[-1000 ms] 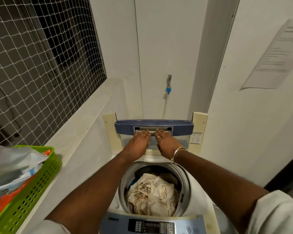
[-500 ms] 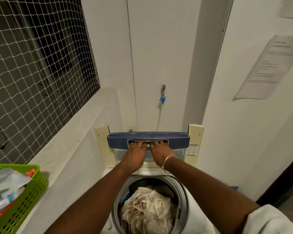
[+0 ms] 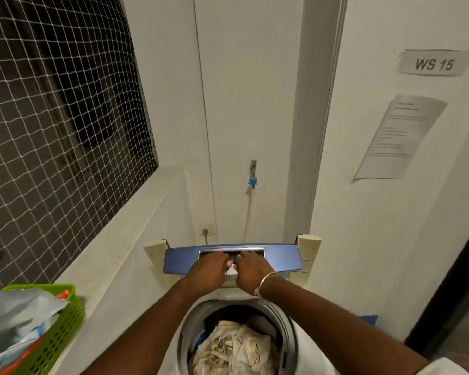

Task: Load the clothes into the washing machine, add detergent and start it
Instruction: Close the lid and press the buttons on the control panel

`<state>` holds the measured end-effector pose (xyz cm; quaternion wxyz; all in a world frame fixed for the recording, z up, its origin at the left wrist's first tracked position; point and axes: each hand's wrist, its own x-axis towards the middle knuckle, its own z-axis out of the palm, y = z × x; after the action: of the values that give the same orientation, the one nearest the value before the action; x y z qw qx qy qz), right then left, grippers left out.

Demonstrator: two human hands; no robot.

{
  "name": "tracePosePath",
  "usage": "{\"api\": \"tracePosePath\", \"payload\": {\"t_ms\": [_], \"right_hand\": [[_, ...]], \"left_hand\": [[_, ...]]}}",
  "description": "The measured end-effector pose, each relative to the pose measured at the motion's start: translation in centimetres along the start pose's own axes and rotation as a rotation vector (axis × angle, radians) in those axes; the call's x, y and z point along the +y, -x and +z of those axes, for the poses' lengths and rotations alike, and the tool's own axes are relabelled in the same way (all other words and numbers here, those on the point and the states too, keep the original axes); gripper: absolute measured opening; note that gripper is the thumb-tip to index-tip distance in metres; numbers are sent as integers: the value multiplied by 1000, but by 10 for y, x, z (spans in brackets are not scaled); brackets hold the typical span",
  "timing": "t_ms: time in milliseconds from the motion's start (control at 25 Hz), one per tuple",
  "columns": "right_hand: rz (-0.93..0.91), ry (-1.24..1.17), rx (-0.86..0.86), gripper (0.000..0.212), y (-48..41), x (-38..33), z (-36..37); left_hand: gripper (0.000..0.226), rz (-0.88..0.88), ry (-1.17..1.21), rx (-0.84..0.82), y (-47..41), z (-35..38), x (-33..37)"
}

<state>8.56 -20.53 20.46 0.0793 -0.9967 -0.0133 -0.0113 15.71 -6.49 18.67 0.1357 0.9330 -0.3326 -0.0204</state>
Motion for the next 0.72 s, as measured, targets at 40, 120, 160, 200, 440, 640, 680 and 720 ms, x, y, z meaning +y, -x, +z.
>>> {"api": "tracePosePath", "payload": {"t_ms": [40,120,160,200,440,640,680,720], "right_hand": [[17,-35,-13,30,5,-3,-4],[47,-98,-76,29,14,-10,-14],[63,-125,-122,31,16,-13,-17],[80,-151,-156,34,19,-15,-20],[107,-176,-423,39,45,-26,5],[73,-92,-552,29,71,-32,53],[71,-76,-565,28,75,-33,58],[79,-77,-564,26,77,-33,61]], "left_hand": [[21,-3,18,-17,4,-2,0],[24,-28,49,-56,12,-6,2],[26,-37,68,-74,15,-8,5],[28,-41,89,-97,20,-12,9],[35,-145,179,-421,55,5,17],[15,-230,174,-553,87,51,17],[13,-225,178,-552,92,56,16],[12,-222,181,-552,95,59,16]]}}
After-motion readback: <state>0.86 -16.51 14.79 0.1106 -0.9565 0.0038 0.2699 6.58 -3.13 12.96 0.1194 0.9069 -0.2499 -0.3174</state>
